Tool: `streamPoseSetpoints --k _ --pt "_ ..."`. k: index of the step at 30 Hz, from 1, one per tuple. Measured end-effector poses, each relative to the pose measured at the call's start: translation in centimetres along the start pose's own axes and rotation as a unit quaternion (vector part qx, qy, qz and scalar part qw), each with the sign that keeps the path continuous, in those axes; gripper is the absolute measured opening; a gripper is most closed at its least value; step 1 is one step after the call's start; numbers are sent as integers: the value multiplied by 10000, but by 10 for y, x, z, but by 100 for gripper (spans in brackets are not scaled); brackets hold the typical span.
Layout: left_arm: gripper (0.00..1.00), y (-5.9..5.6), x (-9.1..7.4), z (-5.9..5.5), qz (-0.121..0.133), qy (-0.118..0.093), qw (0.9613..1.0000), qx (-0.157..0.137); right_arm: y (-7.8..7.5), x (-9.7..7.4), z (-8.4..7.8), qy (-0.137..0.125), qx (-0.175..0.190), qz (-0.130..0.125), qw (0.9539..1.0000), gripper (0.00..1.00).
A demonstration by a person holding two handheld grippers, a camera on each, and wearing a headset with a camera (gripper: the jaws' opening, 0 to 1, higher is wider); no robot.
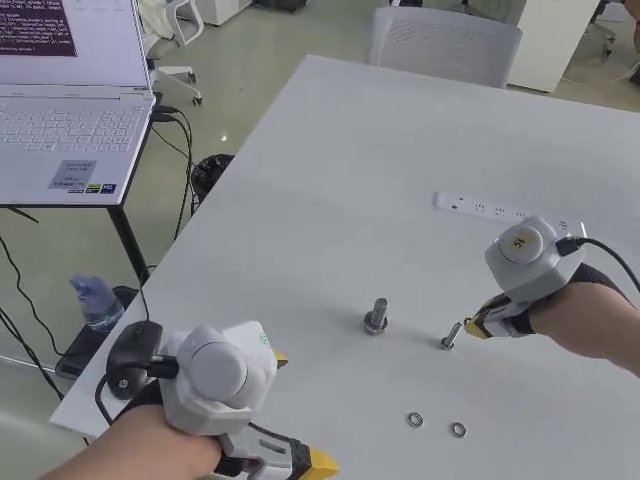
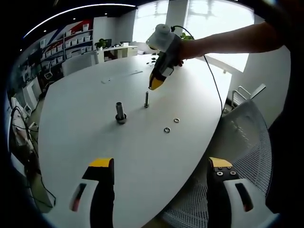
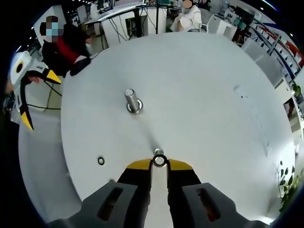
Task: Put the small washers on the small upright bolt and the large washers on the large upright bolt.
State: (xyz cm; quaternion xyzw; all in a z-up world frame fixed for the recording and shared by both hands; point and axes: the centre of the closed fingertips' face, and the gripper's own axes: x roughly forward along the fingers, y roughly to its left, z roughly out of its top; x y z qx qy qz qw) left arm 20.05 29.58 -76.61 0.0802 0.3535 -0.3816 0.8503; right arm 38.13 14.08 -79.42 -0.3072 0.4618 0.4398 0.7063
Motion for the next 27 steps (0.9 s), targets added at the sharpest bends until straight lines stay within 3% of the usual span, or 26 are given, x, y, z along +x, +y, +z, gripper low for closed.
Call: streamPoseSetpoints --k 27 --pt "79 1 -2 -1 24 -15 10000 -48 -2 14 2 174 -125 43 9998 12"
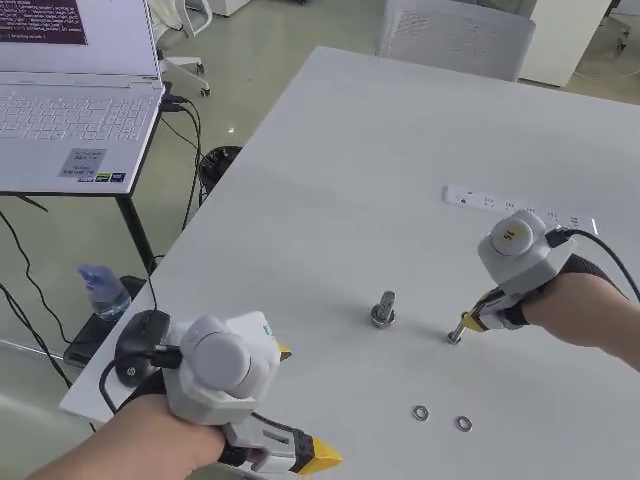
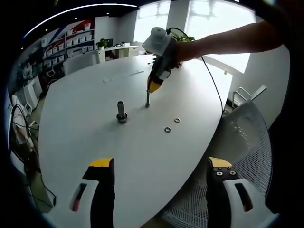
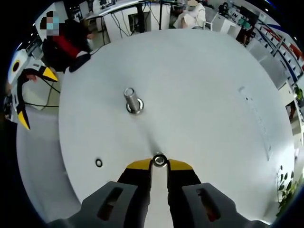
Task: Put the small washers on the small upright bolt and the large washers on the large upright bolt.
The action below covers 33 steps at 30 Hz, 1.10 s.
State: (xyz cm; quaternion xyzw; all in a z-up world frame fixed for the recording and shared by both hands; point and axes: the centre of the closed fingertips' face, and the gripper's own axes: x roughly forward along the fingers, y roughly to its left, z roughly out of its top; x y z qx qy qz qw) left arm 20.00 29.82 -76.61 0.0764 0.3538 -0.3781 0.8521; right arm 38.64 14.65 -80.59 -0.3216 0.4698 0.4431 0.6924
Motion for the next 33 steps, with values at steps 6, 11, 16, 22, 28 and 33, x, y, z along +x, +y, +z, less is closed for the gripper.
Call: streamPoseSetpoints --k 6,11,16,22,28,33 --pt "79 2 0 -1 5 12 10000 -4 -2 2 -1 38 -7 -10 10000 12" --pt "78 2 0 -2 1 16 10000 -16 -3 5 -2 49 8 12 10000 12" --pt "78 3 2 -4 -9 38 10000 -23 -1 7 -2 64 10 35 10000 12" --pt "78 5 3 -3 -11 21 10000 -45 1 11 -4 110 -33 50 9999 12" --pt "78 7 4 -4 -8 26 10000 -81 0 17 -7 160 -63 59 9998 12" --pt "78 8 4 -4 -10 23 10000 -94 1 20 -8 195 -140 58 9997 12"
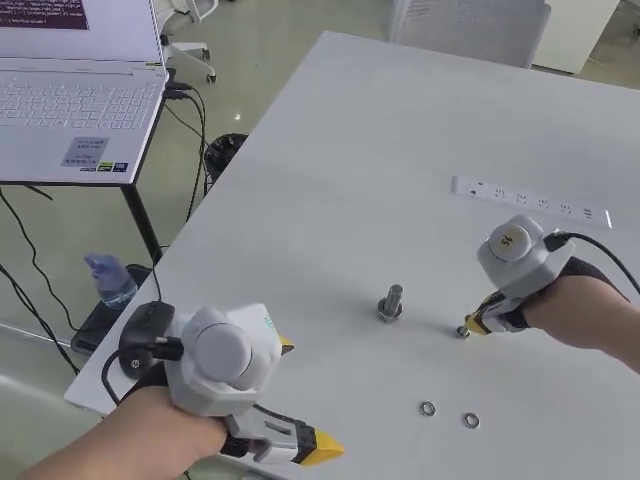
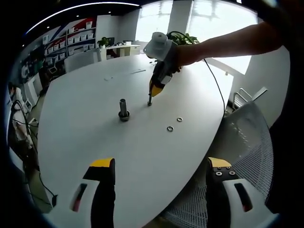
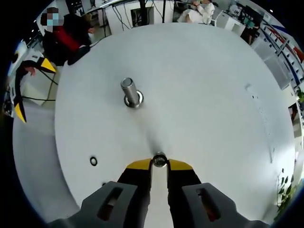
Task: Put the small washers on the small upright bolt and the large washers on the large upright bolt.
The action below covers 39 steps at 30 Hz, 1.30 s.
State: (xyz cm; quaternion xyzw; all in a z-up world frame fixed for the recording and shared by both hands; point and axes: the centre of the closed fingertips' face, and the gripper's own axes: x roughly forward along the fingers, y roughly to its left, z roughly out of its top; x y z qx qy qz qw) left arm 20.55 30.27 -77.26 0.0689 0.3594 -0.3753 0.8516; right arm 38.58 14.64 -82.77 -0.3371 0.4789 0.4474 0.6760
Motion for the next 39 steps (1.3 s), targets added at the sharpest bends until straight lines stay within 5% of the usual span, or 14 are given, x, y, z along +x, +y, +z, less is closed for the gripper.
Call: streamPoseSetpoints --k 25,39 --pt "77 5 3 2 -29 6 10000 -51 2 21 -6 139 -95 49 9998 12" --pt "77 6 -1 -8 -14 82 9999 -119 3 30 -9 207 -121 52 9997 12"
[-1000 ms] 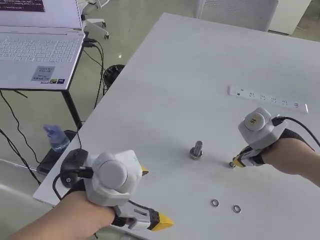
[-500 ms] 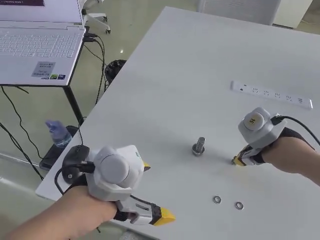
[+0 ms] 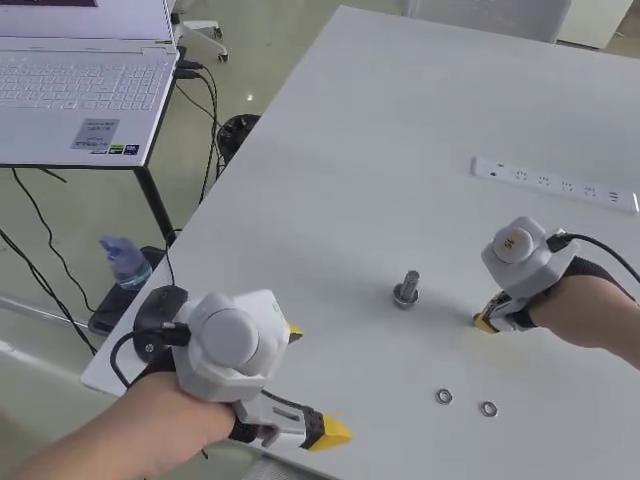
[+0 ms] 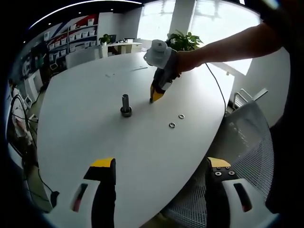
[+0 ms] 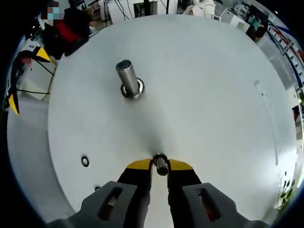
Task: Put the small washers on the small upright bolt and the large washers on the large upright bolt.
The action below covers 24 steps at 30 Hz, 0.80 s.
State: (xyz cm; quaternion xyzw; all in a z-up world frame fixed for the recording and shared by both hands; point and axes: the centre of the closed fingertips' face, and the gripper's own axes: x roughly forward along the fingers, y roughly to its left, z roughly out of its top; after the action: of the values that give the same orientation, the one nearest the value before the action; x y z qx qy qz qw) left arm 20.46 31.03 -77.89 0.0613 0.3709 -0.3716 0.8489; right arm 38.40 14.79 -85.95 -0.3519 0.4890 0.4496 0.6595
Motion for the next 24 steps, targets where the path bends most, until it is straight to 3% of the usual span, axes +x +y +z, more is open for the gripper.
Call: streamPoseSetpoints --k 24 --pt "76 0 -1 -2 -15 -33 10000 -4 -1 2 2 -20 -18 -13 10000 13"
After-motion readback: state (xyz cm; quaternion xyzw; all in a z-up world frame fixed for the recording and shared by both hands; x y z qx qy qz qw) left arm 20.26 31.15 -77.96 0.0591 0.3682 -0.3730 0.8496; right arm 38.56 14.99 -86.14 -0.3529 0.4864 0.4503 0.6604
